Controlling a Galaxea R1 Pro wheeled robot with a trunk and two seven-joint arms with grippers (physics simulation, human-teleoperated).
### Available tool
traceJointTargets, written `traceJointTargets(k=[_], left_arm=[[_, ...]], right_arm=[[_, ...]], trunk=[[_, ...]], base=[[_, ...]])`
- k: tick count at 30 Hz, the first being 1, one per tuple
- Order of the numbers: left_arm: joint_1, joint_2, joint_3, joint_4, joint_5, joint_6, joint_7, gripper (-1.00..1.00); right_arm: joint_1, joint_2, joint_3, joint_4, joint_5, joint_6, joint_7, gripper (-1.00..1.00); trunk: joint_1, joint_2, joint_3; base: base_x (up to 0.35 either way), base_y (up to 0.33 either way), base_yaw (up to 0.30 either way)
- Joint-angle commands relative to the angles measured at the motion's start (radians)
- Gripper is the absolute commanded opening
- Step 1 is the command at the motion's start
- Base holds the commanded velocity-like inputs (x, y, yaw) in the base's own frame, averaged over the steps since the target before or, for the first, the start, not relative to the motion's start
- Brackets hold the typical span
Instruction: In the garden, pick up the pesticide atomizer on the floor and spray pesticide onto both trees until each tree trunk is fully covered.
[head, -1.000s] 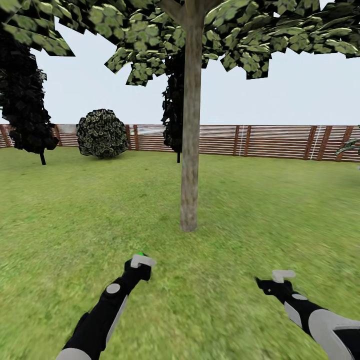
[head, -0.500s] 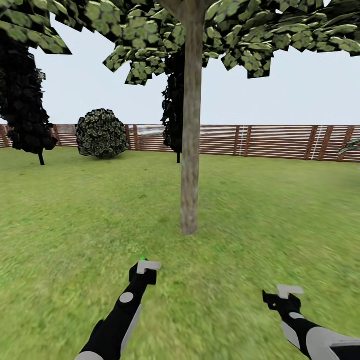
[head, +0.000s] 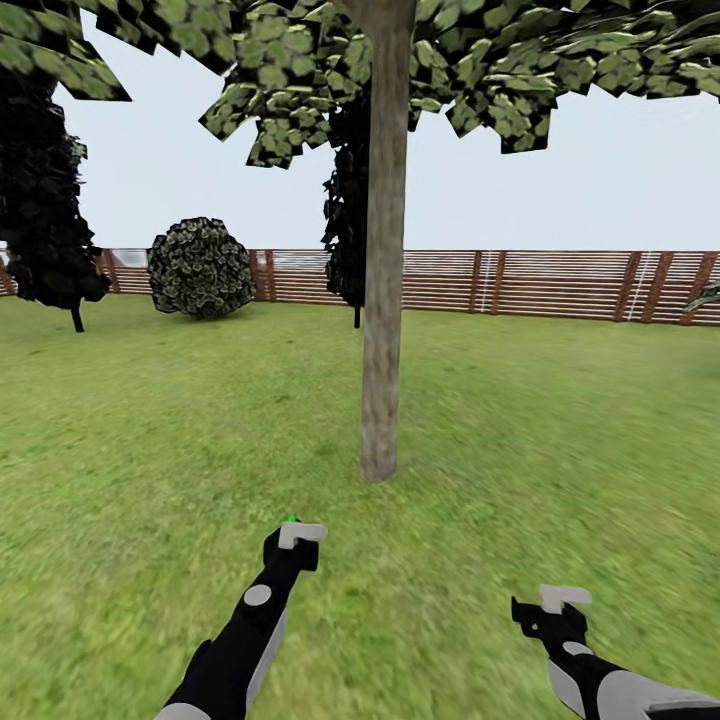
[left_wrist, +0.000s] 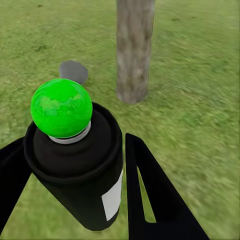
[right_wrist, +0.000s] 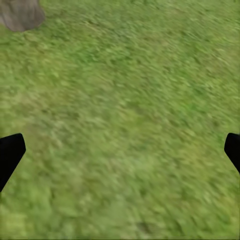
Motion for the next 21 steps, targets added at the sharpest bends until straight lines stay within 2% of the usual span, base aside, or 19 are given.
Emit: traceJointTargets(k=[1,3,6,8,11,14,16,21], left_arm=[[-0.001,0.000,-0.002,-0.003,-0.010,0.007,0.006,-1.00],[-0.001,0.000,-0.002,-0.021,-0.008,0.049,0.007,-1.00],[-0.001,0.000,-0.002,-0.067,-0.007,0.157,0.005,-1.00],[-0.002,0.000,-0.002,-0.085,-0.007,0.201,0.002,-1.00],[-0.002,0.000,-0.003,-0.099,-0.007,0.229,-0.036,-1.00],[-0.002,0.000,-0.012,-0.113,-0.007,0.244,-0.118,-1.00],[-0.002,0.000,-0.025,-0.120,-0.007,0.252,-0.143,-1.00],[-0.002,0.000,-0.051,-0.159,-0.008,0.354,-0.160,-1.00]], right_arm=[[-0.002,0.001,0.009,0.004,-0.010,-0.007,0.000,1.00],[-0.002,0.001,0.009,0.004,-0.010,-0.006,0.000,1.00],[-0.002,0.001,0.010,0.004,-0.010,-0.006,0.000,1.00],[-0.002,0.002,0.010,0.004,-0.009,-0.006,0.001,1.00],[-0.002,0.006,0.010,0.004,-0.009,-0.006,0.000,1.00],[-0.002,0.007,0.010,0.004,-0.009,-0.006,0.000,1.00],[-0.002,0.007,0.010,0.004,-0.009,-0.006,0.000,1.00],[-0.002,0.008,0.009,0.004,-0.009,-0.006,0.000,1.00]], trunk=[[0.001,-0.001,-0.002],[0.001,-0.001,-0.002],[0.001,-0.001,-0.002],[0.001,-0.001,-0.002],[0.001,-0.001,-0.002],[0.001,-0.001,-0.002],[0.001,-0.001,-0.002],[0.001,-0.001,-0.002]], base=[[0.350,0.000,0.000],[0.350,0.000,0.000],[0.350,0.000,0.000],[0.350,0.000,0.000],[0.350,0.000,0.000],[0.350,0.000,0.000],[0.350,0.000,0.000],[0.350,0.000,0.000]])
